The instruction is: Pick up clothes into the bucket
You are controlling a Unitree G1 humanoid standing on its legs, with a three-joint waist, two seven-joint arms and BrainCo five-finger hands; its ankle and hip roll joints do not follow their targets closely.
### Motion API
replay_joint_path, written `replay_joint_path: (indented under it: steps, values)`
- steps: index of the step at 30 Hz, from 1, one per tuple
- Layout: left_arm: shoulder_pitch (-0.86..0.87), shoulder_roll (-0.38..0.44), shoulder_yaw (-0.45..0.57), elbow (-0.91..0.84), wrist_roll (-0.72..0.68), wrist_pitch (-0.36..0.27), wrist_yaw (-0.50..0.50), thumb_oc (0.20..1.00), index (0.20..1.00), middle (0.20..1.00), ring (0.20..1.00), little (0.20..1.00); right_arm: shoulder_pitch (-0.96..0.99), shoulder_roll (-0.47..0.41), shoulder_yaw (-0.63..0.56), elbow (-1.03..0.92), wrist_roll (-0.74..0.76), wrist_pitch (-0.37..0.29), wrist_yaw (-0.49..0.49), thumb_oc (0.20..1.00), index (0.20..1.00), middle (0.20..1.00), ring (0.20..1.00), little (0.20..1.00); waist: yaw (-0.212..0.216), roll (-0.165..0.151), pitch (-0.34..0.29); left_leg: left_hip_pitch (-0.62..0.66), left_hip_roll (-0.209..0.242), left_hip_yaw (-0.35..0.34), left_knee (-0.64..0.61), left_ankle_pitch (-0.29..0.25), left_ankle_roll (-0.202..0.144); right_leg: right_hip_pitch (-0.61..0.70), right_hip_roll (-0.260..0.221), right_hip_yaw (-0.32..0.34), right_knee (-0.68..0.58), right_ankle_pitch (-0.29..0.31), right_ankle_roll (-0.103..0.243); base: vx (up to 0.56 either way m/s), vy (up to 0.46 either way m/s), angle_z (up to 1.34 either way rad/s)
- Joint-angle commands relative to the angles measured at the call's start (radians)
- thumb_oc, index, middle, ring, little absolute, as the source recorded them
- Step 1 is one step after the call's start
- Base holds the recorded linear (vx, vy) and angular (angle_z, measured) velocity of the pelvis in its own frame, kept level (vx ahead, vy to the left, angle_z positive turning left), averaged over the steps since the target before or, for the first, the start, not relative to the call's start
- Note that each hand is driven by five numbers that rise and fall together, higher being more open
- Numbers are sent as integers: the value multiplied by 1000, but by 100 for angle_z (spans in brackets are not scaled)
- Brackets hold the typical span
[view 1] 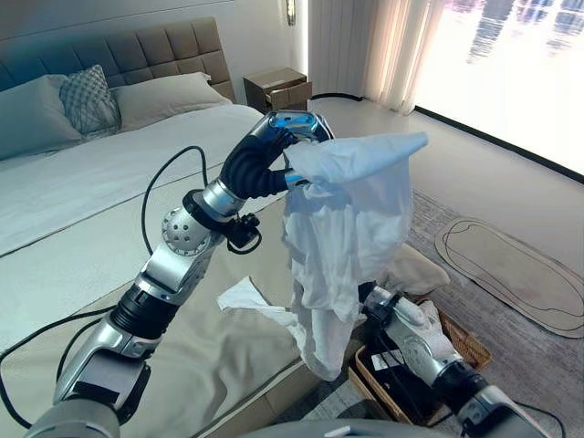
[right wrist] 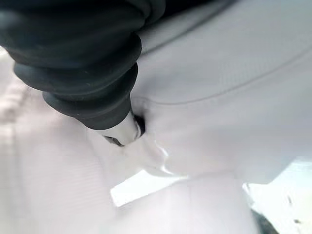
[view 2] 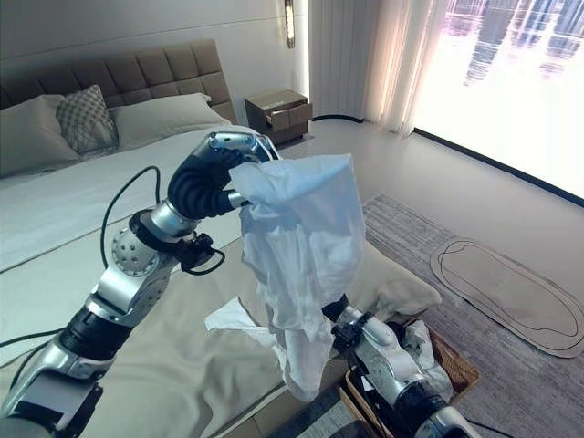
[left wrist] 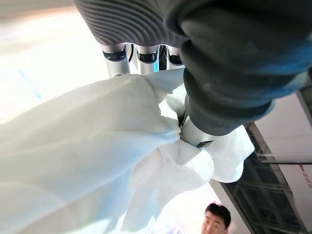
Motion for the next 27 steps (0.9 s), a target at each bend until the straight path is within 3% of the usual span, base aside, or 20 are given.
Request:
replay_joint_path:
  steps: [1, 5, 10, 14, 15, 19, 27]
  values:
    - [-57, 0, 101, 51, -37, -35, 33, 200, 200, 200, 200, 200, -18, 49, -40, -14, 85, -22, 19, 200, 200, 200, 200, 200, 11, -71, -5, 17, -15, 12, 16, -33, -3, 18, -40, -18, 10, 10, 59, 0, 0, 0]
    - [-28, 14, 140, 60, -18, -40, 49, 200, 200, 200, 200, 200, 32, 64, -116, -11, 143, -41, 5, 200, 200, 200, 200, 200, 4, -70, -7, 19, -14, 15, 15, -34, -3, 20, -39, -19, 10, 9, 59, 0, 0, 0]
    - [48, 18, 212, 80, 16, -54, 118, 200, 200, 200, 200, 200, 83, 104, -279, -25, 205, -134, -93, 200, 200, 200, 200, 200, -8, -68, -7, 22, -15, 20, 15, -38, -2, 18, -39, -15, 10, 9, 60, 8, 3, -2]
    - [126, -13, 274, 82, 101, -67, 204, 200, 200, 200, 200, 200, 100, 91, -334, -87, 138, -176, -156, 200, 200, 200, 200, 200, -13, -70, -6, 24, -14, 25, 15, -41, -1, 15, -37, -8, 12, 8, 58, 0, 0, 0]
    - [170, -62, 294, 98, 113, -71, 231, 200, 200, 200, 200, 200, 95, 88, -350, -112, 114, -187, -177, 200, 200, 200, 200, 200, -15, -73, -4, 24, -14, 25, 15, -42, 0, 13, -38, -5, 12, 8, 57, 0, 0, 0]
    - [231, -132, 287, 160, 136, -65, 274, 200, 200, 200, 200, 200, 87, 85, -368, -157, 87, -205, -216, 200, 200, 200, 200, 200, -17, -76, 0, 22, -13, 26, 17, -42, 1, 11, -37, 1, 13, 7, 53, 0, 0, 0]
    - [299, -234, 154, 427, 237, -10, 320, 200, 200, 200, 200, 200, 39, 73, -422, -202, 39, -258, -323, 200, 200, 200, 200, 200, -23, -88, 5, 17, -11, 33, 18, -45, 6, 3, -34, 12, 13, 7, 49, 0, 0, 0]
